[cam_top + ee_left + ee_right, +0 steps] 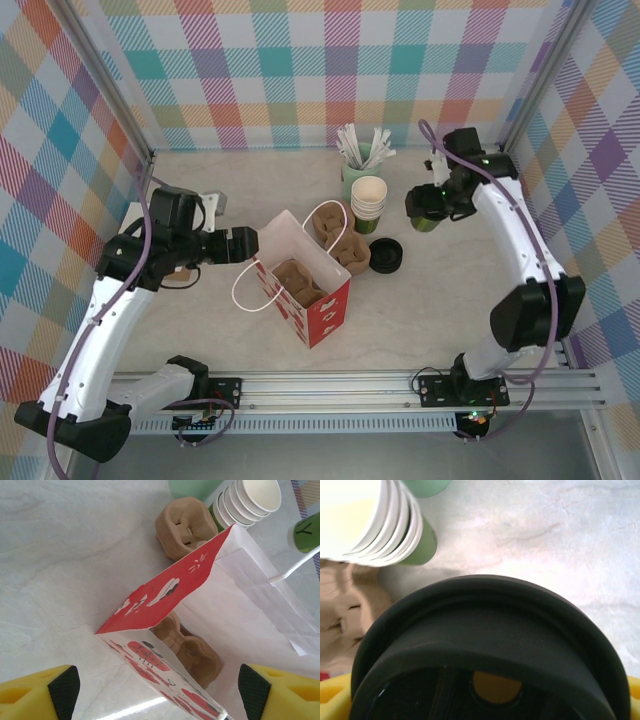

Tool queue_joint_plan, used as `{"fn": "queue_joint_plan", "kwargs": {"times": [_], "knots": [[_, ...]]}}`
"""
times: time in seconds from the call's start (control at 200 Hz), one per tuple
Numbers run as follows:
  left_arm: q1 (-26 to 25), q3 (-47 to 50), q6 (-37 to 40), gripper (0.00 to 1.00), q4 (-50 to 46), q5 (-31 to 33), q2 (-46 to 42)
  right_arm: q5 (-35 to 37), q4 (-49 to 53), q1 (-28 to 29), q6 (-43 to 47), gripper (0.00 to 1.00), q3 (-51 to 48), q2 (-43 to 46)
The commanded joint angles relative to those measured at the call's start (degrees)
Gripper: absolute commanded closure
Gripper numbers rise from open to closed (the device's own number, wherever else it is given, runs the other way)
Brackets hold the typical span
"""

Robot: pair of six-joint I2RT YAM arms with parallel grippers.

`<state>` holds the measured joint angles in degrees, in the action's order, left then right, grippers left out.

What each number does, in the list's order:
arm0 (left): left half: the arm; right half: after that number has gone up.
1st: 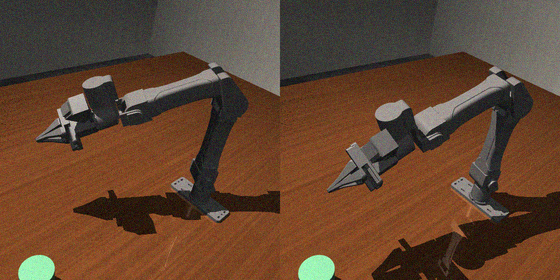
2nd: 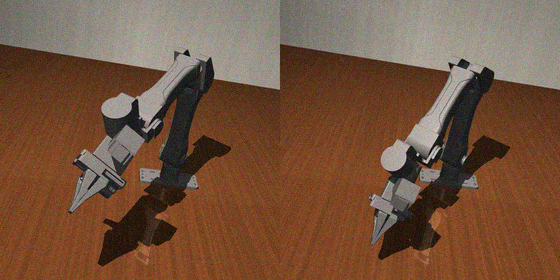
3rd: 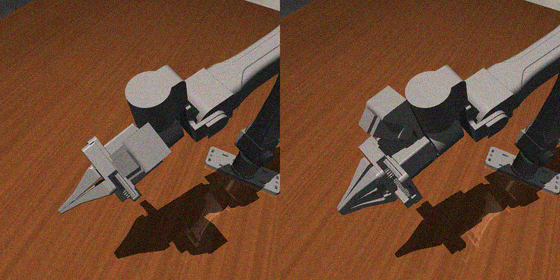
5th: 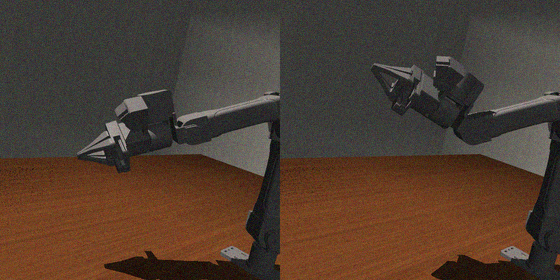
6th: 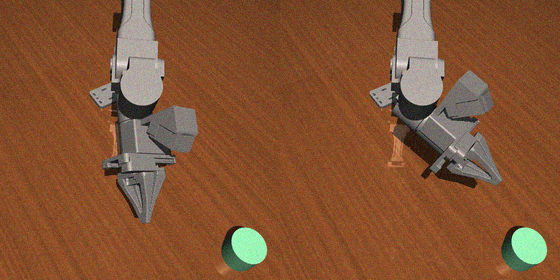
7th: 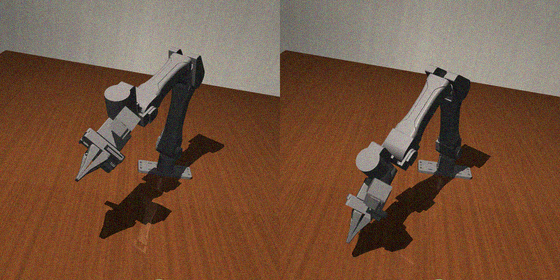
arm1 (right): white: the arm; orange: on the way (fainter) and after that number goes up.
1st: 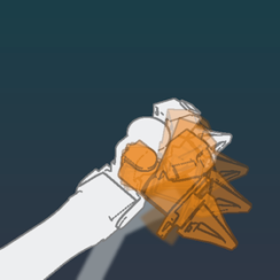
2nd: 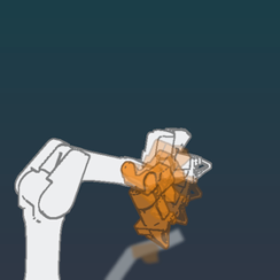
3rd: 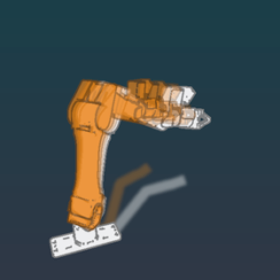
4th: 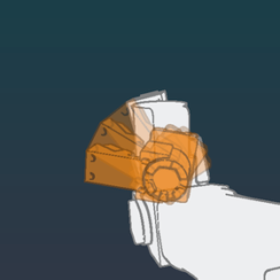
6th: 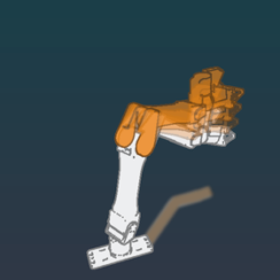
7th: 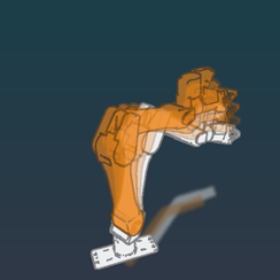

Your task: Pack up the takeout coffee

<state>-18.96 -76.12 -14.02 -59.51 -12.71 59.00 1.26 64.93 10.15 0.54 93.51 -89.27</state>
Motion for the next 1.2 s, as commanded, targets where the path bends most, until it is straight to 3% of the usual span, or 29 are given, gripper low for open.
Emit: {"fn": "queue_joint_plan", "kwargs": {"times": [0.0,0.225,0.495,0.865,1.195], "knots": [[0.6,-1.1,-1.4,0.16,2.0,-3.7,0.8,-2.4,6.4,1.6,-2.9,0.13,-0.8,6.4],[0.6,-0.6,-1.2,0.16,2.9,-3.7,2.4,-4.9,12.8,6.8,-9.2,0.16,2.1,16.1],[0.6,0.0,-0.3,0.18,3.6,-3.5,4.4,-4.0,17.9,16.7,-16.8,0.17,12.0,18.2],[0.6,0.9,-0.2,0.27,4.8,-4.7,5.6,-2.1,16.9,33.9,-22.4,0.19,26.3,10.9],[0.6,1.8,-0.3,0.35,5.3,-3.5,6.1,2.6,13.4,49.2,-25.0,0.19,35.3,-1.4]]}}
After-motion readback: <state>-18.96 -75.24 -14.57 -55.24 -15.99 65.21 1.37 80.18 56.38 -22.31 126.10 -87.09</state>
